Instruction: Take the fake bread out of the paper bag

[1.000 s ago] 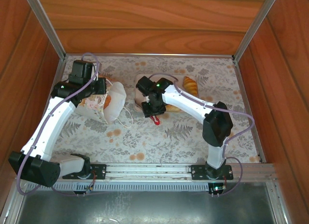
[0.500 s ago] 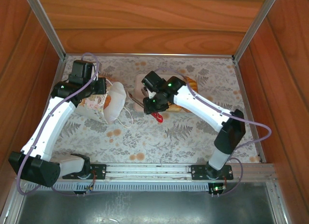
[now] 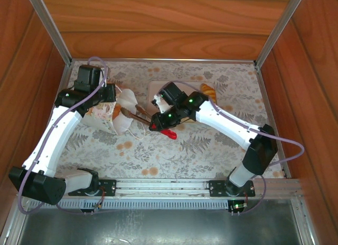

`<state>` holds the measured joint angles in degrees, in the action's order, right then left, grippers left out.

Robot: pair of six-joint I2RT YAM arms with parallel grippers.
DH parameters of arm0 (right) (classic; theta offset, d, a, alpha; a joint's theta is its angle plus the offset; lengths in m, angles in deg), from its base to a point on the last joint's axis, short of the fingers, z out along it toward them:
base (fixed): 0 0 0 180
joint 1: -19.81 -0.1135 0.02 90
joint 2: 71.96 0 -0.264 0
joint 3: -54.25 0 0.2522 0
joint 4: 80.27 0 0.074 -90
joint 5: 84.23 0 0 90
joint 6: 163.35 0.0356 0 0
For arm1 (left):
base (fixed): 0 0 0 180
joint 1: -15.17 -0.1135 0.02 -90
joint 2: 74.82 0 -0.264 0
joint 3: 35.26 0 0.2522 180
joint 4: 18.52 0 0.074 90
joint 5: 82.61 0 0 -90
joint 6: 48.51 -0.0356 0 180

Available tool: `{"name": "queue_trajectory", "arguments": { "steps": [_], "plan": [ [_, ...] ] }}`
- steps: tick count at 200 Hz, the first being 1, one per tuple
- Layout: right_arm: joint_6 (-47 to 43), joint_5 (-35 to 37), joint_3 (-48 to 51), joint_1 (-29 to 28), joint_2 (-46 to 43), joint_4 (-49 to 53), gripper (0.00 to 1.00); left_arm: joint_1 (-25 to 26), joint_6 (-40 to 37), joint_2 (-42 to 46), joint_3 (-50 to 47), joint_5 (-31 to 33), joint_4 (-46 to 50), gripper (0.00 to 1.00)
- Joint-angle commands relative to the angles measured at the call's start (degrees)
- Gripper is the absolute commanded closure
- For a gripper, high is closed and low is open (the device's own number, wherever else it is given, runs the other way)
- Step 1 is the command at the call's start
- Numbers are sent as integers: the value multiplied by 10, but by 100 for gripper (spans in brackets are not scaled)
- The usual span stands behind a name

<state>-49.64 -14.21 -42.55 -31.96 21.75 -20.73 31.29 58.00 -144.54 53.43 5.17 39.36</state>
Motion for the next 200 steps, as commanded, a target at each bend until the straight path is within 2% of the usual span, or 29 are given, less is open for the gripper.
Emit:
{"name": "queue_trajectory", "arguments": {
  "steps": [1, 17, 39, 52, 82, 110, 143, 174, 200],
  "plan": [
    [-28, -38, -26, -8, 44, -43, 51, -5, -1, 13, 22, 6, -2, 100],
    [-73, -5, -70, -16, 81, -18, 51, -5, -9, 17, 23, 5, 2, 100],
    [-154, 76, -135, -32, 127, 37, 50, -5, -19, 26, 26, 17, 10, 100],
    [-197, 106, -150, -39, 143, 35, 49, -5, -27, 31, 27, 21, 16, 100],
    [-265, 127, -168, -52, 166, 14, 47, -5, -29, 34, 26, 23, 23, 100],
    [-309, 177, -197, -57, 192, 36, 45, -5, -31, 38, 26, 25, 25, 100],
    [-321, 205, -251, -60, 227, 82, 47, -4, -38, 40, 29, 33, 31, 100],
    [-292, 175, -248, -61, 232, 56, 45, -5, -40, 41, 31, 40, 32, 100],
    [-298, 211, -266, -69, 257, 68, 43, -5, -43, 39, 31, 36, 32, 100]
  ]
}}
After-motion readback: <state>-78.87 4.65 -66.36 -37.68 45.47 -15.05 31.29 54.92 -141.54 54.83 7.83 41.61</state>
